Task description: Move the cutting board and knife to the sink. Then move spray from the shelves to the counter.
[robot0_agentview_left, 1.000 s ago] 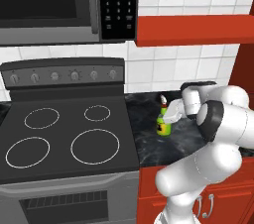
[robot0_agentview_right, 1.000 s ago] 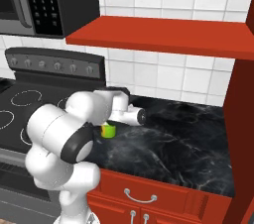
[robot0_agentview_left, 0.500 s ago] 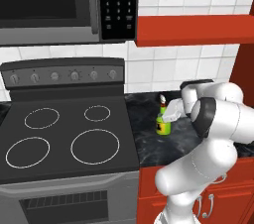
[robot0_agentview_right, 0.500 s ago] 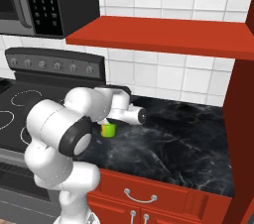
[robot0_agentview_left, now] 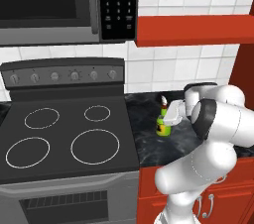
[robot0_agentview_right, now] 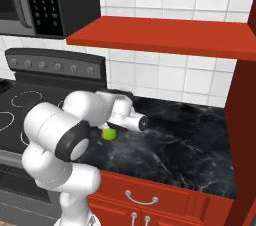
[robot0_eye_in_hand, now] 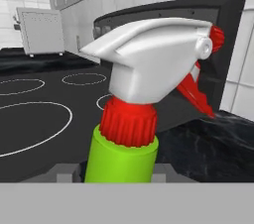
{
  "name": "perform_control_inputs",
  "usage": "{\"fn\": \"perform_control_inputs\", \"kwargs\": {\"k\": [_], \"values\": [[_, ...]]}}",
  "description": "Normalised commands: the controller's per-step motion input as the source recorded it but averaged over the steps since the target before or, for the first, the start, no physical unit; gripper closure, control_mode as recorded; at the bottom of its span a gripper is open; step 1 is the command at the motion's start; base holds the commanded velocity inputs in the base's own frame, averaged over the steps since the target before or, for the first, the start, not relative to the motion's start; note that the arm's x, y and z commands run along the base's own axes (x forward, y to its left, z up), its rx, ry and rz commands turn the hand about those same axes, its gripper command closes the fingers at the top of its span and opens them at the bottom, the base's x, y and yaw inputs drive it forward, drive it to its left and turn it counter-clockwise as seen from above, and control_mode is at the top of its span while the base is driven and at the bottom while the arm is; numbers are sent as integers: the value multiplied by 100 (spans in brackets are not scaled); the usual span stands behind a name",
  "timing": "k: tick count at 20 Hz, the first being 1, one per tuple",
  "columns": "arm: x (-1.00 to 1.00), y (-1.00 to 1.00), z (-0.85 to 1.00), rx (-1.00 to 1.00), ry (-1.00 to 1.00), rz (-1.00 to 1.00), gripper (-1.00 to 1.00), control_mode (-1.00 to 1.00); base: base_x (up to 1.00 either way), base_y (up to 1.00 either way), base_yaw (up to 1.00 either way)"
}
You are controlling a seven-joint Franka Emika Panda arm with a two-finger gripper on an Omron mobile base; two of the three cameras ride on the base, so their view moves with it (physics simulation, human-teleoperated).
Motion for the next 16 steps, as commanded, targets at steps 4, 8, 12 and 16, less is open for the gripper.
{"fn": "perform_control_inputs", "kwargs": {"k": [4,8,12,16], "values": [[-10,0,-34,0,-11,0,100,-100,0,0,0],[-11,0,-35,-1,-11,0,100,-100,0,0,0],[-14,0,-36,-1,-9,0,100,-100,0,0,0],[-14,-3,-35,-1,-4,0,100,-100,0,0,0]]}}
